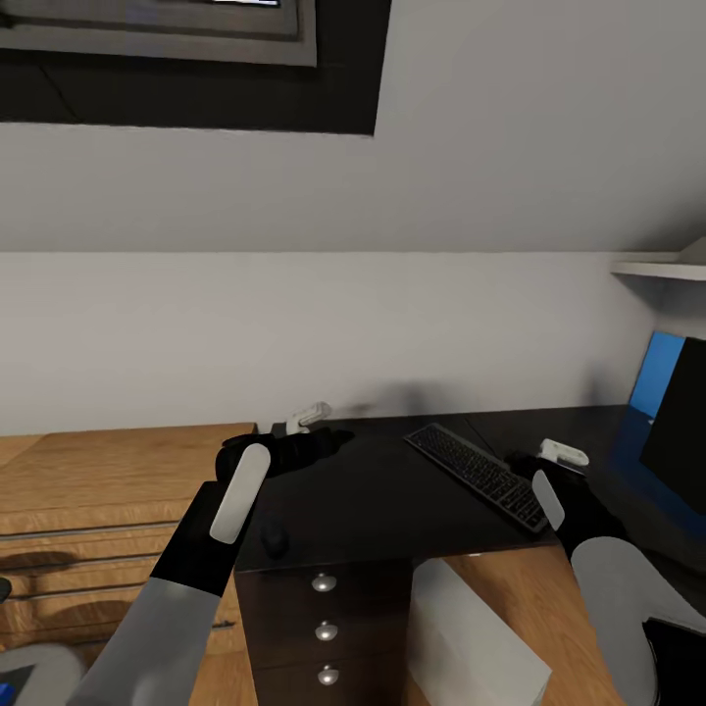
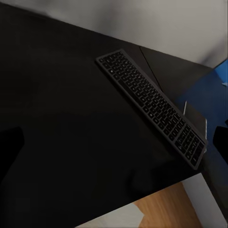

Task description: In the bedroom, organize the workspace by keeping the computer under the desk, ensuring the monitor is on the desk, placing the keyboard on the desk next to the monitor, placing the mouse on the desk next to the keyboard, moving the folder from the swivel chair onto the desk next to the mouse, stacking the notebook on top of the folder with the pen on top of the notebook, and positioning the swivel chair next to the desk.

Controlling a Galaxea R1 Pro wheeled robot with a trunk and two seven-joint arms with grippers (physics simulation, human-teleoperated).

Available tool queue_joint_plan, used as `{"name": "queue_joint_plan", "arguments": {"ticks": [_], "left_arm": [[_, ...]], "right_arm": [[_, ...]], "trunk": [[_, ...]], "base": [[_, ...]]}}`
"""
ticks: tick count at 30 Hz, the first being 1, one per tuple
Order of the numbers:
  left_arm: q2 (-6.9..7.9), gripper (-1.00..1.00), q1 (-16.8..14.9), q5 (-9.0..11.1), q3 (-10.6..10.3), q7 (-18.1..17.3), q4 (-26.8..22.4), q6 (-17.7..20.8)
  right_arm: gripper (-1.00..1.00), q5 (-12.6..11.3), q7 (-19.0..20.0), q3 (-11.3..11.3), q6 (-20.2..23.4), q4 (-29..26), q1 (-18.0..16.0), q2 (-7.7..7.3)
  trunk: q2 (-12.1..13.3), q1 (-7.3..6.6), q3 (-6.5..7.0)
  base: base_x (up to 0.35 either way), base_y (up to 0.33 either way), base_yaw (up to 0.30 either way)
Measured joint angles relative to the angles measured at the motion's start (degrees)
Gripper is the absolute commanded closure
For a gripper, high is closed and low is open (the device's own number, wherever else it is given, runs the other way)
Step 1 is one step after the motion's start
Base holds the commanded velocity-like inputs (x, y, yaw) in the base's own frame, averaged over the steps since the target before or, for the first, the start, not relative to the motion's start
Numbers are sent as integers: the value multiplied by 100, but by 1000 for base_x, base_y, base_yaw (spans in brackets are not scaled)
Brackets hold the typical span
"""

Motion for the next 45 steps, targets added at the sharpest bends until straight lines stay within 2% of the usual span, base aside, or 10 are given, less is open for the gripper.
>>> {"name": "queue_joint_plan", "arguments": {"ticks": [2, 6, 12, 32, 33, 36, 37, 45], "left_arm": [[0, -100, -1, 1, -1, 0, 0, 0], [-1, -100, 0, 0, -2, -1, 0, 0], [0, -100, -2, 8, -2, -5, 0, 0], [0, -100, 0, 20, -2, -20, 1, -2], [3, -100, -1, 22, -2, -15, 2, -4], [7, -100, -1, 22, -2, -12, 0, -5], [4, -100, -1, 22, -2, -11, 1, -4], [6, -100, -1, 28, -1, -1, 6, 1]], "right_arm": [[-100, -2, 2, 0, 61, -142, 56, 18], [-100, -12, 5, 5, 148, -406, 192, 63], [-100, 4, 2, 8, 176, -505, 254, 168], [-100, -36, 10, 25, 211, -535, 263, 207], [-100, -37, 10, 19, 214, -563, 262, 269], [-100, -29, 7, 12, 214, -655, 262, 326], [-100, -1, 6, 9, 202, -727, 262, 430], [-100, 17, 6, 9, 198, -742, 262, 455]], "trunk": [[80, -44, 36], [82, -45, 36], [82, -45, 36], [82, -44, 36], [81, -45, 37], [82, -45, 36], [82, -45, 37], [81, -44, 36]], "base": [[0, 0, 0], [0, 0, 0], [0, 0, 0], [0, -10, 0], [0, -243, 0], [0, -262, 79], [0, -235, 236], [0, -78, 264]]}}
